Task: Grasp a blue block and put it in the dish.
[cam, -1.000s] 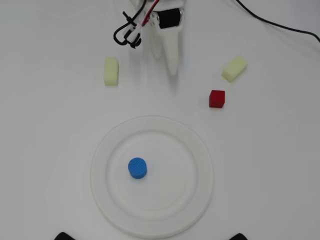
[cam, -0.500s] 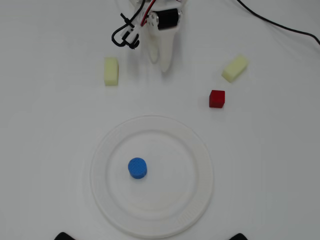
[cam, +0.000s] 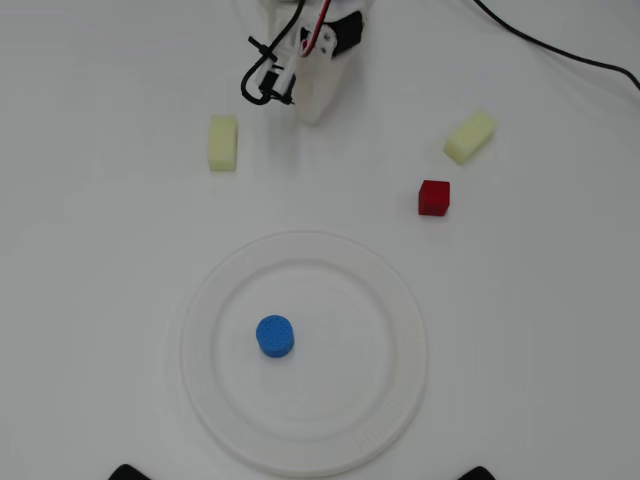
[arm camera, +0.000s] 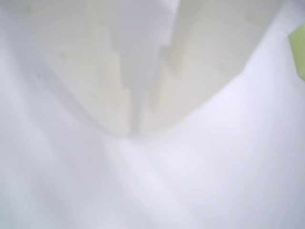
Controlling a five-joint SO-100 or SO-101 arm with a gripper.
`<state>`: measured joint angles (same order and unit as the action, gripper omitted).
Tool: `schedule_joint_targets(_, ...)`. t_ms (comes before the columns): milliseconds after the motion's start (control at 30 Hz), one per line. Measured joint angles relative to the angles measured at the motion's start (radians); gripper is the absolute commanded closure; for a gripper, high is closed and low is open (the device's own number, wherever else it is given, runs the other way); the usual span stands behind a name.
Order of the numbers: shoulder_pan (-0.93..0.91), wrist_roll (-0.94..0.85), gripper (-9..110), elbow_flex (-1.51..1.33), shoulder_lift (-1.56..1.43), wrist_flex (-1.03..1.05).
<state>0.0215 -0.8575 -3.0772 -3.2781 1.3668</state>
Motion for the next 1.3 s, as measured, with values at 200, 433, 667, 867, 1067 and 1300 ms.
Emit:
schedule_joint_targets(200,-0.041,0.287,83,0.0,0.0,-0.025)
schedule_joint_targets(433,-0.048,0.598,96,0.0,0.0,-0.028)
schedule_joint_targets(667,-0.048,0.621,101,0.0,0.0,-0.028)
schedule_joint_targets(867,-0.048,0.695,100,-0.002,0.0,-0.028)
schedule_joint_targets(1067,-0.048,0.706,100,-0.002,0.0,-0.028)
schedule_joint_targets(1300,-0.048,0.706,100,-0.002,0.0,-0.028)
